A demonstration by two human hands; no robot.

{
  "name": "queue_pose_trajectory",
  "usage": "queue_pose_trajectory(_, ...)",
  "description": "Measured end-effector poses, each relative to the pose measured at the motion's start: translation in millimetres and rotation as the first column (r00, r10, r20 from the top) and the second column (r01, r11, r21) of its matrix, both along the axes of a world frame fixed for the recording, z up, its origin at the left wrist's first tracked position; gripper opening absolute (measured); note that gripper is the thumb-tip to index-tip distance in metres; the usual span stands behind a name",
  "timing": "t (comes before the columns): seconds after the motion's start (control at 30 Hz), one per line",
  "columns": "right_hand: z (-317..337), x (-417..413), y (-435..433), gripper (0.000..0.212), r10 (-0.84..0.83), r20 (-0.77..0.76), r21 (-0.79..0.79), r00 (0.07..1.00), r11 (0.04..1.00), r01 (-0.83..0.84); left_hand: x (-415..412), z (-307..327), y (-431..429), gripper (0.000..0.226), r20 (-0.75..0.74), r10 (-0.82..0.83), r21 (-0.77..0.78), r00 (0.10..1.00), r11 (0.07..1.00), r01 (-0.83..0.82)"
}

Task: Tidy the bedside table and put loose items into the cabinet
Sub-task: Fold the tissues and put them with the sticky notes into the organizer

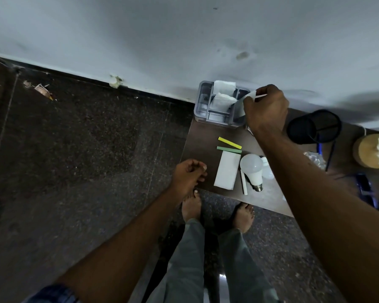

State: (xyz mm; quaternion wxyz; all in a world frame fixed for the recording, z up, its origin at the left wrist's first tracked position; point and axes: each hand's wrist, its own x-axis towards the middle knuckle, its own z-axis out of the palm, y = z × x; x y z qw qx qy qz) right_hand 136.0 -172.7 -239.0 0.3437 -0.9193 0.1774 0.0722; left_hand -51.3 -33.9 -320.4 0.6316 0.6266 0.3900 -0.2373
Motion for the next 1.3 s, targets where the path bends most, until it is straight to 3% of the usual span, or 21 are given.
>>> queue_pose_trajectory(0.27,-4,-3,-4,0.028,-0.032,-0.060,-0.043,0.998,0.999,0.029,0,0,8,0.005,0.001,0.027,-0.024,1.000,0.999,-0.027)
queue_pose_trajectory(0.47,-2,-22,-12,0.029,-0.014,0.057,-0.014,0.998,1.000,0.015,4,2,6,0.004,0.013,0.026,-0.012,1.000,1.000,-0.026)
queue_pose_trajectory(0.6,-2,-53,-15,0.014,0.074,0.130,0.033,0.989,0.996,-0.079,6,4,3,0.007,0.040,0.042,-0.007,0.998,0.999,-0.042)
queue_pose_trajectory(0.77,-16,-103,-14,0.009,0.245,0.085,-0.048,0.966,0.969,-0.241,7,4,6,0.011,0.053,0.031,0.030,0.998,0.999,-0.032)
queue_pose_trajectory(1.0,-52,-169,-14,0.038,0.410,-0.255,-0.154,0.876,0.877,-0.455,2,-4,14,0.009,0.050,0.030,0.097,0.998,0.995,-0.035)
queue_pose_trajectory(1.3,-83,-173,-11,0.069,0.428,-0.474,-0.290,0.769,0.749,-0.596,-7,-14,25,0.023,0.082,0.083,0.216,0.993,0.971,-0.099)
